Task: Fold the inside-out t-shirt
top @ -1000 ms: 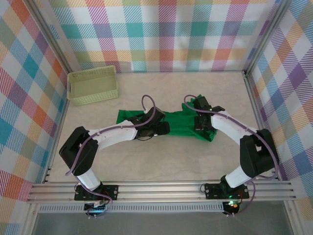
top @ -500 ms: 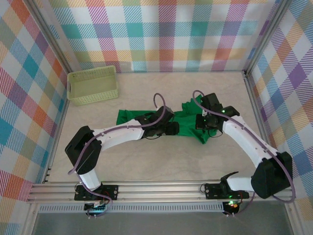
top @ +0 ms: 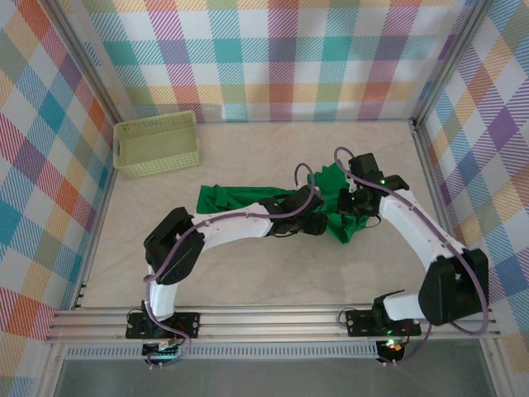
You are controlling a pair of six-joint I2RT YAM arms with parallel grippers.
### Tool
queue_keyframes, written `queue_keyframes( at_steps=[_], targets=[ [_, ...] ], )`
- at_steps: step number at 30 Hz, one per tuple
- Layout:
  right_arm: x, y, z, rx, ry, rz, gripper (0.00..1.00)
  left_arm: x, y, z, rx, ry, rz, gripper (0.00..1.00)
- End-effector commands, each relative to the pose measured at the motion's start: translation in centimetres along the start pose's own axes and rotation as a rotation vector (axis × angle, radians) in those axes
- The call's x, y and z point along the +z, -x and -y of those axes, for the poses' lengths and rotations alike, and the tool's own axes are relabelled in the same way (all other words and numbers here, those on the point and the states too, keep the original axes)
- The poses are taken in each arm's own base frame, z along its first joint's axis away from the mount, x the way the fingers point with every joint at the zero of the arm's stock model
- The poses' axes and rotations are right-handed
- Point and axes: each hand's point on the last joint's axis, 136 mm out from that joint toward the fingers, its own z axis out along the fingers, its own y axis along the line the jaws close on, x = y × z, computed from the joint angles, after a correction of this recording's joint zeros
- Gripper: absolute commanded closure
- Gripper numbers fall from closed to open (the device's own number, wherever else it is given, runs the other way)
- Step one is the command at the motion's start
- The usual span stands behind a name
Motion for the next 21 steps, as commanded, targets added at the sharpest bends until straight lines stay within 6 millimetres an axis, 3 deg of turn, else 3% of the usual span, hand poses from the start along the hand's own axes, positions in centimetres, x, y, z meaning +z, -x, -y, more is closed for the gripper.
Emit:
queue_keyframes(
  at_steps=[1,5,9,15,21],
  targets=[
    [1.9,2.9,0.5,0.014,0.006,0.028,0.86,0.9,1.7,-0.2,-0.002,0.033,0.025,0.35],
    [4.3,4.6,2.3,0.032,-0.076,0.023,0.74,1.4,2.2,-1.4,-0.063,0.040,0.018,0.37],
    [3.2,4.9,2.6,0.021,-0.103,0.045,0.59,-0.2,1.9,-3.1,-0.077,0.059,0.034,0.37],
    [0.5,2.6,-0.4,0.007,0.051,0.060,0.57,-4.1,1.0,-7.2,-0.119,0.103,0.066,0.36],
    [1.8,0.9,-1.6,0.052,0.138,0.007,0.61,-7.4,0.5,-12.3,-0.191,0.176,0.106,0.35]
  ],
)
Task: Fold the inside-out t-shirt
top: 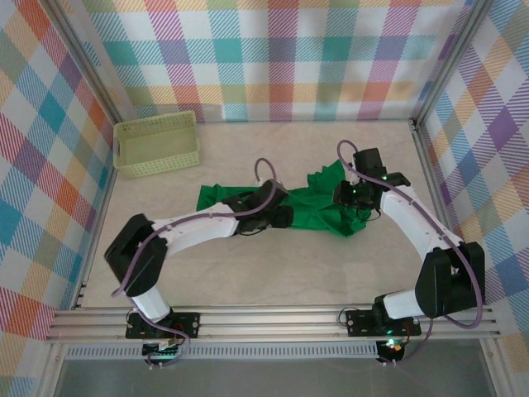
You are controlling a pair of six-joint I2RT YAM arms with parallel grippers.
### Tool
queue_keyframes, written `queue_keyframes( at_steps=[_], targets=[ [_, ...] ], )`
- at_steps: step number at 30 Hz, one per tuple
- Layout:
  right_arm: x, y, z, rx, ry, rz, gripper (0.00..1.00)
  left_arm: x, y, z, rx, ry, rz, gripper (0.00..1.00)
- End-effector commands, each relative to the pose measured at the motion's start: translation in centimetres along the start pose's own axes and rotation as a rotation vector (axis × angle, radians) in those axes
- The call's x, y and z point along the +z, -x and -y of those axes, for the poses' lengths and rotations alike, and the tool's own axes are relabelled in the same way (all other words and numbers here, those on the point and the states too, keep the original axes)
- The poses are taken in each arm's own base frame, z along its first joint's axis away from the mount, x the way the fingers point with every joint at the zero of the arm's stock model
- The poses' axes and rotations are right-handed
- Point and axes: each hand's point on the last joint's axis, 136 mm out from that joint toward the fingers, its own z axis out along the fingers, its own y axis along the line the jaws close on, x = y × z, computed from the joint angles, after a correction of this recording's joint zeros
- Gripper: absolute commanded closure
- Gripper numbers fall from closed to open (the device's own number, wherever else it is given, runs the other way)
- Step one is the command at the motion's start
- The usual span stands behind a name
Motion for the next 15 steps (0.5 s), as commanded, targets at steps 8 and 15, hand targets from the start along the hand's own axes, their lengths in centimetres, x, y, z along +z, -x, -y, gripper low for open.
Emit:
queue_keyframes(
  at_steps=[8,15],
  targets=[
    [3.6,-2.8,0.0,0.083,0.043,-0.109,0.65,-3.2,1.8,-7.6,-0.162,0.097,0.075,0.34],
    [4.9,-3.2,-0.3,0.096,0.066,-0.142,0.66,-4.3,2.1,-11.7,-0.228,0.157,0.086,0.33]
  ],
)
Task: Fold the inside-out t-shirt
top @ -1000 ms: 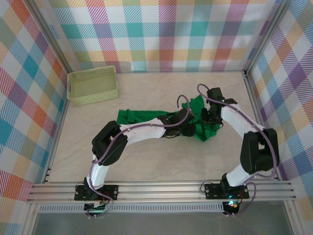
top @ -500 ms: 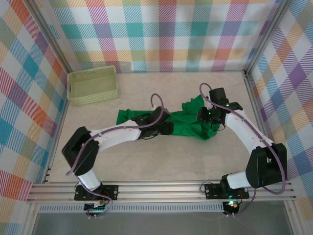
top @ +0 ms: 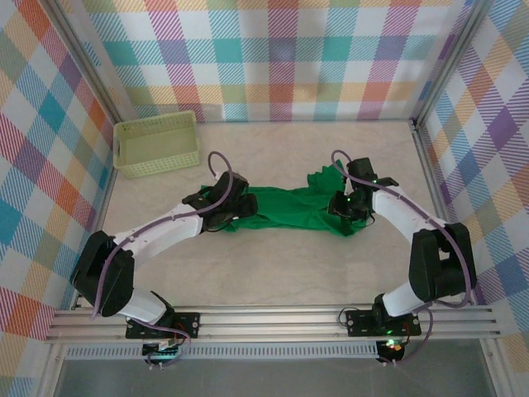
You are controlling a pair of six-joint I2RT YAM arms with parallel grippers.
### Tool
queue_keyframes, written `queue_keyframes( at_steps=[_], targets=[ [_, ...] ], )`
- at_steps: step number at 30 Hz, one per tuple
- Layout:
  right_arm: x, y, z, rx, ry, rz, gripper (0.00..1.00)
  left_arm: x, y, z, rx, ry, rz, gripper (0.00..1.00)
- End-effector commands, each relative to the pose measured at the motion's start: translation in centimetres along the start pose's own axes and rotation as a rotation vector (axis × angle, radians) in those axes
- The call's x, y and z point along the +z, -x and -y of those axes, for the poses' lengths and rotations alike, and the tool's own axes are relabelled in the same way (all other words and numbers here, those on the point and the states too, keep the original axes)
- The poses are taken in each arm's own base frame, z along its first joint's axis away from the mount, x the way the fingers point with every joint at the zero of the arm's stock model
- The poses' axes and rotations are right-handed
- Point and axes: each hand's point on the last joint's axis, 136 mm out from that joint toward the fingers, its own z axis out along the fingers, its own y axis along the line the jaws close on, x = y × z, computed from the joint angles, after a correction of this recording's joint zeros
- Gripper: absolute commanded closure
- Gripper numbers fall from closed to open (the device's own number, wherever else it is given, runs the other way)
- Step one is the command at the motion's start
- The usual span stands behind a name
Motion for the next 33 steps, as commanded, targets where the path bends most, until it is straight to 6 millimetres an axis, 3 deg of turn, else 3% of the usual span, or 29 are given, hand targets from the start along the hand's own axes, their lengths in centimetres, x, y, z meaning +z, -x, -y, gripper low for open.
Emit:
queue_keyframes(
  at_steps=[1,6,14,23,28,33],
  targets=[
    [0.5,0.2,-0.6,0.015,0.038,0.004,0.67,-0.8,0.5,-2.4,-0.050,0.033,0.010,0.32],
    [0.0,0.7,-0.8,-0.005,0.042,0.024,0.77,-0.6,1.9,-6.0,-0.114,0.079,0.003,0.30],
    [0.5,0.7,0.9,-0.020,-0.052,0.023,0.68,-0.3,4.1,-10.4,-0.223,0.108,0.009,0.30],
    [2.0,0.7,-1.2,-0.008,0.071,-0.009,0.77,1.0,4.2,-11.7,-0.252,0.093,-0.039,0.30],
    [0.6,1.1,-0.9,-0.017,0.049,0.036,0.94,2.0,4.3,-10.2,-0.240,0.022,-0.084,0.33],
    [-1.1,1.1,-0.7,-0.032,0.032,0.073,0.97,3.4,3.7,-8.4,-0.196,-0.010,-0.136,0.39]
  ],
)
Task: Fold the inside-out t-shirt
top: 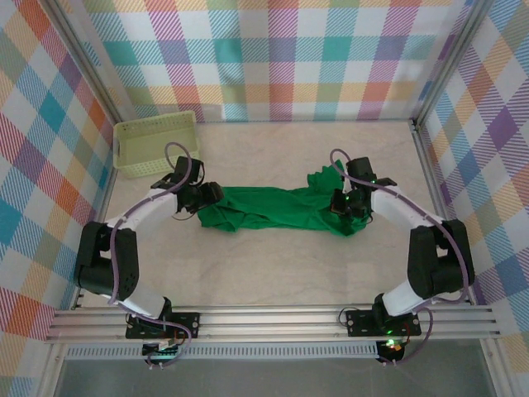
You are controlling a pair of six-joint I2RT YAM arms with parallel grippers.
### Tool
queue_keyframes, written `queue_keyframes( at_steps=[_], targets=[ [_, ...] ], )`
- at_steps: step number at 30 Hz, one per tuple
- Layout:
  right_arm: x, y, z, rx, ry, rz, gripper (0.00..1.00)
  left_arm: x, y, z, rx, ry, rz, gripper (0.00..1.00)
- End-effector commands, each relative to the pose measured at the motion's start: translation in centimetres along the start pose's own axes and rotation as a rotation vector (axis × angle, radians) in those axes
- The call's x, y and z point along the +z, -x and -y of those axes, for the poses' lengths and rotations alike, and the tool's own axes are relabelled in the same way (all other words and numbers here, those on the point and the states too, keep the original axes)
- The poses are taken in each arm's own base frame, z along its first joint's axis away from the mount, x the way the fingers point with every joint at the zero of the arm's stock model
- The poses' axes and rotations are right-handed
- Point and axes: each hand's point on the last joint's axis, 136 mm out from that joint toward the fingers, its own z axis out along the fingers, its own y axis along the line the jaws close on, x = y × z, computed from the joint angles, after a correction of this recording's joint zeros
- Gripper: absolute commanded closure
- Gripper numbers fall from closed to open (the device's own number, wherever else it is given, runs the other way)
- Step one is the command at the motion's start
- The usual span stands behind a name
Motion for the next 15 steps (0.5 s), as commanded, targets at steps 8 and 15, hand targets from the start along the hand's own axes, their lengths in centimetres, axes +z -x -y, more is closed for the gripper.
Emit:
queue_keyframes(
  at_steps=[8,15],
  targets=[
    [-1.6,-0.2,0.1,-0.015,-0.009,0.031,1.00,1.8,0.1,1.1,0.238,0.291,-0.032,0.38],
    [-1.4,-0.2,0.7,-0.016,-0.039,0.039,1.00,3.7,-0.6,1.2,0.338,0.402,-0.099,0.39]
  ],
)
